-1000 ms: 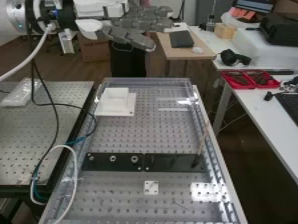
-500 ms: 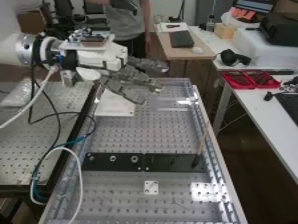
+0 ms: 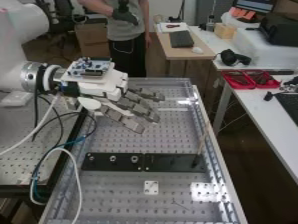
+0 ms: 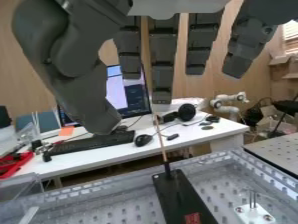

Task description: Grab the bearing and place it in the white container

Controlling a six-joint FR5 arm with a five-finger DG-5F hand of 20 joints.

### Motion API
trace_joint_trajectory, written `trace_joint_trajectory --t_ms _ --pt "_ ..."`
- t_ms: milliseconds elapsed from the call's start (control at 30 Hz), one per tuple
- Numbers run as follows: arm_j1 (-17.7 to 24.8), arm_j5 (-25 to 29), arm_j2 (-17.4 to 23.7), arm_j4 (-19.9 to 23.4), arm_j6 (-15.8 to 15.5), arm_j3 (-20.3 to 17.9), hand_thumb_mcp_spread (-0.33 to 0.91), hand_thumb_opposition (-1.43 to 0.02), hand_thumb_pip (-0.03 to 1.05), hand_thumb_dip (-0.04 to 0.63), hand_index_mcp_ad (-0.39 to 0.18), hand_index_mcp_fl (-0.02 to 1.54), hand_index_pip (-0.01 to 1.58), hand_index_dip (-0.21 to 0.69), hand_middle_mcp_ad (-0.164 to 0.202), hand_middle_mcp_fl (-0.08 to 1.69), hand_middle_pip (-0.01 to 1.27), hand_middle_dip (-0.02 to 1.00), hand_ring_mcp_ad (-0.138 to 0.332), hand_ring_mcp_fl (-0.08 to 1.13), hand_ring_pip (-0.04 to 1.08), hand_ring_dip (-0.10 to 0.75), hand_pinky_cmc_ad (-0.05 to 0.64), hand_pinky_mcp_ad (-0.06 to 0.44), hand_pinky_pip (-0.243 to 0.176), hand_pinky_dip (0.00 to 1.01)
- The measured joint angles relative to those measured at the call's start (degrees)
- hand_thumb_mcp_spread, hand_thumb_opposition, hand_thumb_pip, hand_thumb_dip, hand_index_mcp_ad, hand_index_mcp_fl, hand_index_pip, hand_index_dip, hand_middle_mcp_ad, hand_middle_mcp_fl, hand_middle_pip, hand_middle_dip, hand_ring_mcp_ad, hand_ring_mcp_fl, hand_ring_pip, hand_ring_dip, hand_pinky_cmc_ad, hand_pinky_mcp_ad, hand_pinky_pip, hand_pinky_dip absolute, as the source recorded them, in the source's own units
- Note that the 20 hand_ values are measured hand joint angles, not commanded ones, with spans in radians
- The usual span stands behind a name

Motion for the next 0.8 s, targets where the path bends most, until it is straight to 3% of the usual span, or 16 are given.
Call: trace_joint_trajectory --t_ms 67,133,333,533,800 --pt "-0.46 -0.38 -0.75 1.38 0.04 -0.45 0.37 -0.86 0.81 0.323 -0.037 0.32 0.1 -0.075 0.086 0.44 0.3 0.46 0.155 0.15 0.1 0.227 0.417 0.328 -0.106 0.26" --pt "-0.78 -0.78 -1.28 2.6 -0.39 -0.79 0.39 -0.86 0.88 0.33 -0.037 0.32 0.1 -0.075 0.086 0.41 0.38 0.46 0.157 0.17 0.13 0.258 0.401 0.318 -0.106 0.26" --pt "-2.06 -2.73 -2.93 5.48 -2.14 -1.34 0.4 -0.87 0.88 0.349 -0.037 0.29 0.14 -0.059 0.086 0.4 0.53 0.5 0.152 0.2 0.15 0.342 0.379 0.312 -0.087 0.24" --pt "-3.25 -4.37 -4.62 8.18 -2.24 -1.8 0.4 -0.88 0.86 0.349 -0.052 0.16 0.1 -0.075 0.084 0.39 0.68 0.51 0.148 0.18 0.15 0.353 0.365 0.311 -0.075 0.21" --pt "-4.57 -7.2 -6.9 9.44 -2.86 -1.64 0.4 -0.88 0.84 0.346 -0.054 0.07 0.1 -0.15 0.084 0.51 0.7 0.42 0.145 0.11 0.09 0.354 0.354 0.293 -0.091 0.19"
